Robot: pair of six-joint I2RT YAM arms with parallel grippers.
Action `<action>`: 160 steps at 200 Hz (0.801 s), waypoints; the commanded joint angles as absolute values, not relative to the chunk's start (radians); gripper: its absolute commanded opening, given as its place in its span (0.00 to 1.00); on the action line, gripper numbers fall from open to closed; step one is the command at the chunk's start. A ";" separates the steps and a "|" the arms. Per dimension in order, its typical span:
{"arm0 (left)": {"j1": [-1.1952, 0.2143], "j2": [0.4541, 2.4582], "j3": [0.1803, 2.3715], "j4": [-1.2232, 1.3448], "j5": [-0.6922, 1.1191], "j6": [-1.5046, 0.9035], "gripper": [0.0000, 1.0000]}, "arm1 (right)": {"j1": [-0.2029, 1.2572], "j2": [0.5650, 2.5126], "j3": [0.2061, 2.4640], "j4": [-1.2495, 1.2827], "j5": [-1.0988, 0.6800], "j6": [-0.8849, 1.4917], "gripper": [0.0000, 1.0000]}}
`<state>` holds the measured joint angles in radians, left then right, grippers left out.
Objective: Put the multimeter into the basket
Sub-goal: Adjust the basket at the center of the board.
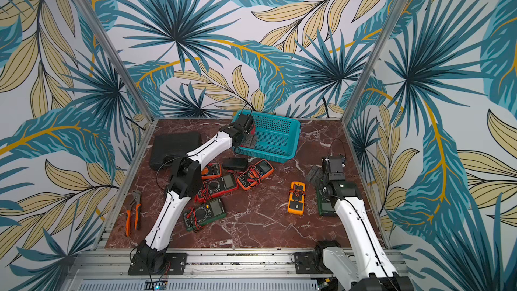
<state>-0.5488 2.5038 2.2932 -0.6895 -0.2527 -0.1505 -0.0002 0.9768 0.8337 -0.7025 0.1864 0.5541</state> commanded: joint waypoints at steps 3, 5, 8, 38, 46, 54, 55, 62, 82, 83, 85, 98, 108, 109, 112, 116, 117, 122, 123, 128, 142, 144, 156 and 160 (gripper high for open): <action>-0.548 2.507 2.318 -0.655 -0.288 -0.182 1.00 | 0.002 0.980 0.854 -0.721 0.203 0.561 1.00; -0.546 2.509 2.319 -0.654 -0.288 -0.182 1.00 | 0.002 0.980 0.854 -0.721 0.203 0.561 0.99; -0.547 2.509 2.319 -0.652 -0.290 -0.184 1.00 | 0.002 0.980 0.856 -0.720 0.203 0.560 0.99; -0.549 2.508 2.329 -0.651 -0.303 -0.187 1.00 | 0.002 0.983 0.863 -0.721 0.203 0.556 1.00; -0.548 2.503 2.331 -0.648 -0.305 -0.184 1.00 | 0.002 0.982 0.865 -0.722 0.204 0.552 0.99; -0.550 2.498 2.334 -0.649 -0.307 -0.183 1.00 | 0.002 0.980 0.867 -0.722 0.201 0.547 0.99; -0.550 2.498 2.335 -0.649 -0.307 -0.183 1.00 | 0.002 0.980 0.868 -0.722 0.200 0.547 0.99; -0.553 2.491 2.340 -0.652 -0.307 -0.181 1.00 | 0.002 0.978 0.870 -0.722 0.199 0.543 0.99; -0.565 2.455 2.347 -0.648 -0.305 -0.161 1.00 | 0.002 0.970 0.878 -0.724 0.207 0.529 1.00; -0.565 2.453 2.347 -0.647 -0.306 -0.160 1.00 | 0.002 0.970 0.879 -0.725 0.208 0.528 1.00; -0.567 2.448 2.347 -0.647 -0.307 -0.157 1.00 | 0.002 0.970 0.880 -0.725 0.208 0.528 0.99; -0.580 2.413 2.347 -0.639 -0.318 -0.136 1.00 | 0.002 0.967 0.890 -0.729 0.215 0.522 0.99; -0.590 2.396 2.345 -0.631 -0.328 -0.122 1.00 | 0.002 0.967 0.897 -0.736 0.216 0.519 1.00; -0.591 2.380 2.344 -0.631 -0.329 -0.121 1.00 | 0.002 0.967 0.899 -0.737 0.216 0.519 1.00; -0.593 2.361 2.342 -0.629 -0.330 -0.116 1.00 | 0.002 0.968 0.900 -0.740 0.217 0.519 0.99; -0.597 2.348 2.341 -0.628 -0.332 -0.111 1.00 | 0.002 0.966 0.904 -0.743 0.218 0.518 0.99; -0.597 2.343 2.339 -0.627 -0.333 -0.111 1.00 | 0.002 0.967 0.905 -0.743 0.219 0.517 0.99; -0.602 2.327 2.336 -0.624 -0.334 -0.106 1.00 | 0.002 0.966 0.906 -0.746 0.218 0.519 1.00; -0.602 2.325 2.335 -0.624 -0.334 -0.105 1.00 | 0.002 0.966 0.906 -0.747 0.218 0.520 0.99; -0.607 2.311 2.328 -0.620 -0.337 -0.098 1.00 | 0.002 0.964 0.907 -0.750 0.216 0.520 0.99; -0.620 2.256 2.290 -0.607 -0.349 -0.078 1.00 | 0.002 0.954 0.902 -0.752 0.216 0.521 0.99; -0.621 2.250 2.284 -0.605 -0.350 -0.074 1.00 | 0.002 0.953 0.902 -0.752 0.216 0.521 0.99; -0.633 2.194 2.232 -0.585 -0.353 -0.060 1.00 | 0.002 0.944 0.895 -0.755 0.219 0.521 1.00; -0.634 2.173 2.212 -0.575 -0.349 -0.058 1.00 | 0.002 0.941 0.895 -0.755 0.222 0.521 1.00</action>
<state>-0.6151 2.3287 2.2776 -0.6506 -0.3260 -0.1009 -0.0002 0.9672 0.8951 -0.7197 0.2016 0.5304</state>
